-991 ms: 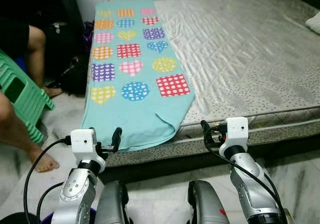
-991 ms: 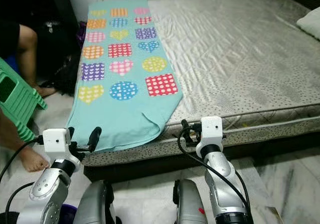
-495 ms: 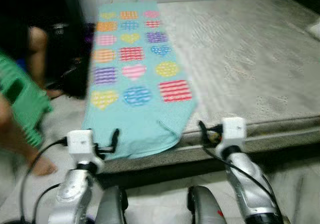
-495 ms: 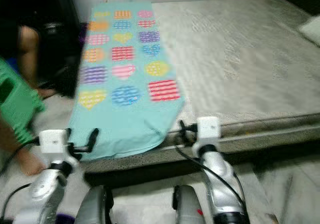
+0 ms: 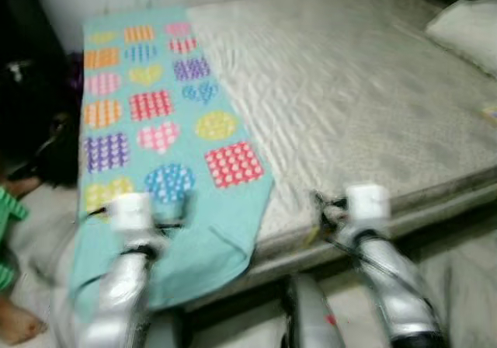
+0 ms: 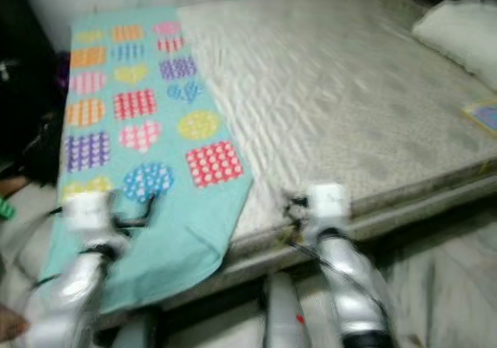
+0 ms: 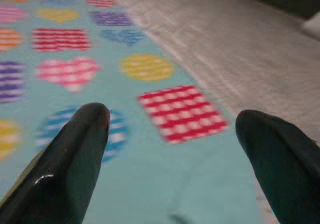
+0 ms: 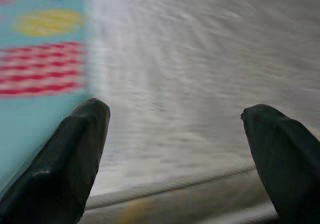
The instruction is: Clean up the room
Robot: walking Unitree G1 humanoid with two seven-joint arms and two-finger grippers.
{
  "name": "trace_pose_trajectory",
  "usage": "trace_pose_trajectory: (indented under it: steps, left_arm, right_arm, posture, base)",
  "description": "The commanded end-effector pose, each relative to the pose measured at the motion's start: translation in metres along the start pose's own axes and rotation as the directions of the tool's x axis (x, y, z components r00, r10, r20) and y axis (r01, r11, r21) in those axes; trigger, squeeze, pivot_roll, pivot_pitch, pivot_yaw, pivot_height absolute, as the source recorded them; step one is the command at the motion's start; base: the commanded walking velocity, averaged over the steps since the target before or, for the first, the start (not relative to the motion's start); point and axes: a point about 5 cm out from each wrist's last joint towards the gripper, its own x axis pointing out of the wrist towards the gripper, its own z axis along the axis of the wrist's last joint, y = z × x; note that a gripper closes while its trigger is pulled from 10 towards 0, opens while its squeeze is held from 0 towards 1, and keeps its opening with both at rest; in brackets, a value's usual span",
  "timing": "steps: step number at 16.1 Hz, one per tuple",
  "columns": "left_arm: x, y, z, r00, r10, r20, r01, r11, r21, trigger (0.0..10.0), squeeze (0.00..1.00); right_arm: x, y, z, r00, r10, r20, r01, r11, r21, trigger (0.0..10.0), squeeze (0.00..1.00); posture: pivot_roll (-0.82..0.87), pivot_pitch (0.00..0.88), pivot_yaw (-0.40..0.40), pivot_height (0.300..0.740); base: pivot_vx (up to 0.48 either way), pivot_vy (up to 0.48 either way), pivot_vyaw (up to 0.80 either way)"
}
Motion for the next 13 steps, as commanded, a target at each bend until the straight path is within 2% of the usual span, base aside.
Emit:
trace_pose_trajectory:
  steps: [1, 5, 6, 8, 13]
  left_arm:
    - [-0.0095, 0.0205, -0.0076, 0.995, 0.091, -0.052, -0.089, 0.995, 0.036, 10.0, 0.00]
    - [-0.0075, 0.0219, -0.0088, 0.992, 0.110, -0.061, -0.108, 0.994, 0.035, 10.0, 0.00]
    - [-0.0071, 0.0216, -0.0087, 0.992, 0.111, -0.062, -0.109, 0.993, 0.035, 10.0, 0.00]
    - [-0.0062, 0.0214, -0.0088, 0.991, 0.114, -0.064, -0.112, 0.993, 0.033, 10.0, 0.00]
    - [-0.0043, 0.0194, -0.0102, 0.991, 0.111, -0.072, -0.109, 0.994, 0.029, 10.0, 0.00]
  right_arm:
    - [0.0033, 0.0178, 0.0050, 0.999, 0.050, 0.020, -0.051, 0.999, 0.017, 10.0, 0.00]
    - [0.0048, 0.0185, 0.0037, 0.998, 0.056, 0.013, -0.056, 0.998, 0.011, 10.0, 0.00]
    - [0.0057, 0.0184, 0.0047, 0.998, 0.063, 0.017, -0.063, 0.998, -0.029, 10.0, 0.00]
    - [0.0065, 0.0205, 0.0049, 0.997, 0.072, 0.015, -0.071, 0.995, -0.066, 10.0, 0.00]
    - [0.0067, 0.0202, 0.0037, 0.997, 0.075, 0.014, -0.074, 0.996, -0.057, 10.0, 0.00]
  posture:
    - [-0.12, 0.101, 0.026, 0.563]
    - [-0.12, 0.098, 0.025, 0.563]
    - [-0.12, 0.098, 0.025, 0.563]
    - [-0.12, 0.098, 0.023, 0.563]
    - [-0.13, 0.097, 0.023, 0.563]
  base:
    - [0.000, 0.000, 0.00]
    - [0.000, 0.000, 0.00]
    - [0.000, 0.000, 0.00]
    - [0.000, 0.000, 0.80]
    - [0.000, 0.000, 0.80]
